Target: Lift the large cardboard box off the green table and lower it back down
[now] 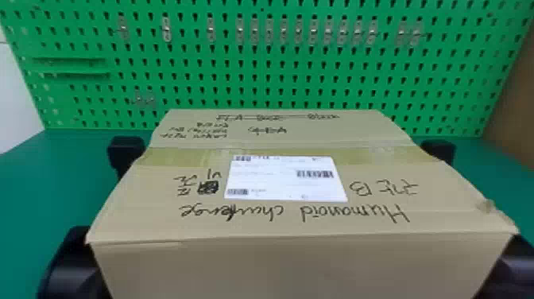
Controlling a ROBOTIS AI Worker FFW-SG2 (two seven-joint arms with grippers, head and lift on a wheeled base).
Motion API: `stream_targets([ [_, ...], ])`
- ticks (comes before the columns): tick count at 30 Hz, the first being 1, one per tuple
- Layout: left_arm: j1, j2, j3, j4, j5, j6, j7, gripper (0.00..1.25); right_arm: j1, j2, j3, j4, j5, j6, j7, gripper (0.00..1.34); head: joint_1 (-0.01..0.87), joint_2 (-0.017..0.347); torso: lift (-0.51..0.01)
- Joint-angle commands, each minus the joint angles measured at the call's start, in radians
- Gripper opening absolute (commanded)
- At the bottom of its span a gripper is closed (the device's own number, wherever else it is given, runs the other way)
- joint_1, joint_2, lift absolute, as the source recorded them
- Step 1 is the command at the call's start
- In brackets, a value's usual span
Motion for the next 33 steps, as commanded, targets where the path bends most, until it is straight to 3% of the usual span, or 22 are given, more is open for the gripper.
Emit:
stream_targets([
  [1,-0.002,0.000,-0.002,-0.009,-0.019,0.000,0.000,0.76,0.006,0.004,-0.004,0.000,0.000,-0.001,0.000,0.85,0.508,0.051,-0.211],
  [33,-0.043,0.000,0.005,-0.014,-0.021,0.015,-0.001,0.76,-0.024,-0.008,-0.004,-0.026,0.020,0.033,0.000,0.85,0.508,0.051,-0.211],
])
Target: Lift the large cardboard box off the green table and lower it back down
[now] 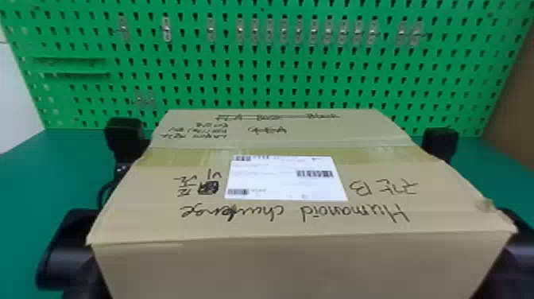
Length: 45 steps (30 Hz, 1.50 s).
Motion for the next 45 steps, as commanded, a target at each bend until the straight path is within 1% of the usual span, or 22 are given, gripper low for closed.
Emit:
stream_targets([
  [1,0.007,0.000,-0.002,0.000,-0.002,0.004,0.000,0.76,0.003,0.001,0.003,0.000,0.000,0.002,0.000,0.85,0.508,0.051,-0.211],
  [7,-0.001,0.000,-0.010,0.000,-0.006,0.009,0.002,0.76,-0.005,0.003,0.009,0.000,0.002,0.003,0.000,0.85,0.508,0.051,-0.211],
  [16,-0.025,0.000,-0.008,-0.006,-0.014,0.009,0.000,0.76,-0.043,-0.013,0.013,-0.008,0.008,0.003,0.000,0.85,0.508,0.051,-0.211],
  [24,-0.042,0.002,-0.007,-0.010,-0.015,0.010,0.000,0.76,-0.068,-0.017,0.015,-0.012,0.014,0.009,0.000,0.85,0.508,0.051,-0.211],
  [35,-0.064,0.009,-0.012,-0.014,-0.017,0.021,0.000,0.76,-0.092,-0.028,0.029,-0.012,0.019,0.017,0.000,0.85,0.508,0.051,-0.211],
  [40,-0.074,0.015,-0.015,-0.015,-0.018,0.021,0.000,0.76,-0.100,-0.031,0.032,-0.012,0.020,0.019,0.000,0.85,0.508,0.051,-0.211],
  [45,-0.081,0.015,-0.016,-0.017,-0.018,0.022,0.000,0.76,-0.106,-0.031,0.035,-0.012,0.020,0.020,0.000,0.85,0.508,0.051,-0.211],
])
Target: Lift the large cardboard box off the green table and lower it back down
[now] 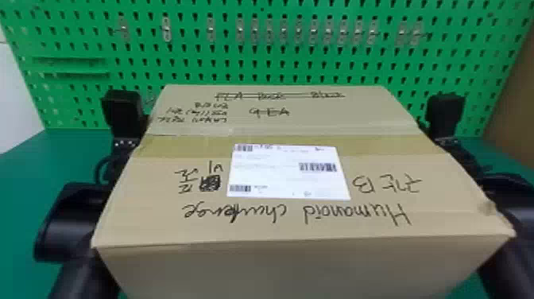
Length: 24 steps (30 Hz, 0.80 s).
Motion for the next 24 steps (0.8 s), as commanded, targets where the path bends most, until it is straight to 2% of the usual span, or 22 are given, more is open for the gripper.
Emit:
stream_targets([
  [1,-0.007,0.001,-0.002,-0.001,-0.002,-0.001,0.000,0.76,-0.008,0.000,0.002,-0.001,0.000,0.001,0.000,0.85,0.508,0.051,-0.211],
  [24,-0.038,0.001,-0.002,-0.001,-0.012,0.000,0.002,0.76,-0.048,0.000,0.008,-0.001,0.008,0.001,0.000,0.85,0.508,0.051,-0.211],
])
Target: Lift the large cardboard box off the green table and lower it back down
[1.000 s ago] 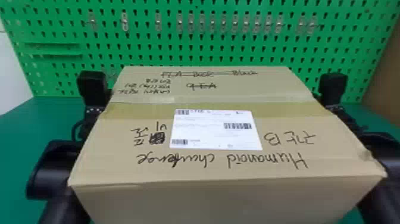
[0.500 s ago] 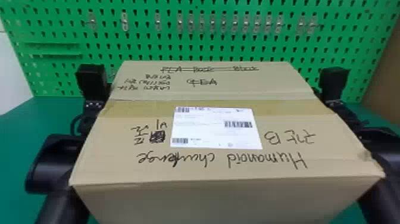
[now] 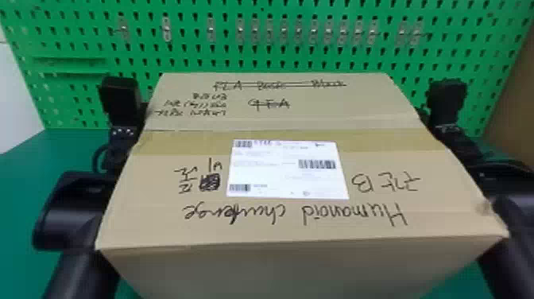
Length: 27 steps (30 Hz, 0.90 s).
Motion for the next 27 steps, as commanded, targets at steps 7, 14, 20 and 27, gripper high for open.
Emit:
stream_targets([
  [7,-0.008,0.000,0.007,0.000,-0.003,0.002,0.000,0.76,-0.013,-0.002,0.000,0.000,0.002,0.000,0.000,0.85,0.508,0.051,-0.211],
  [14,-0.013,0.000,0.007,0.000,-0.005,0.005,0.000,0.76,-0.018,-0.002,0.000,0.000,0.003,0.000,0.000,0.85,0.508,0.051,-0.211],
  [20,-0.008,0.000,0.005,0.000,-0.006,0.005,0.000,0.76,-0.013,-0.002,0.003,0.000,0.003,0.002,0.000,0.85,0.508,0.051,-0.211],
  [27,0.004,0.000,0.002,0.000,-0.005,0.006,0.000,0.76,0.000,0.001,-0.001,0.000,0.005,0.002,0.000,0.85,0.508,0.051,-0.211],
])
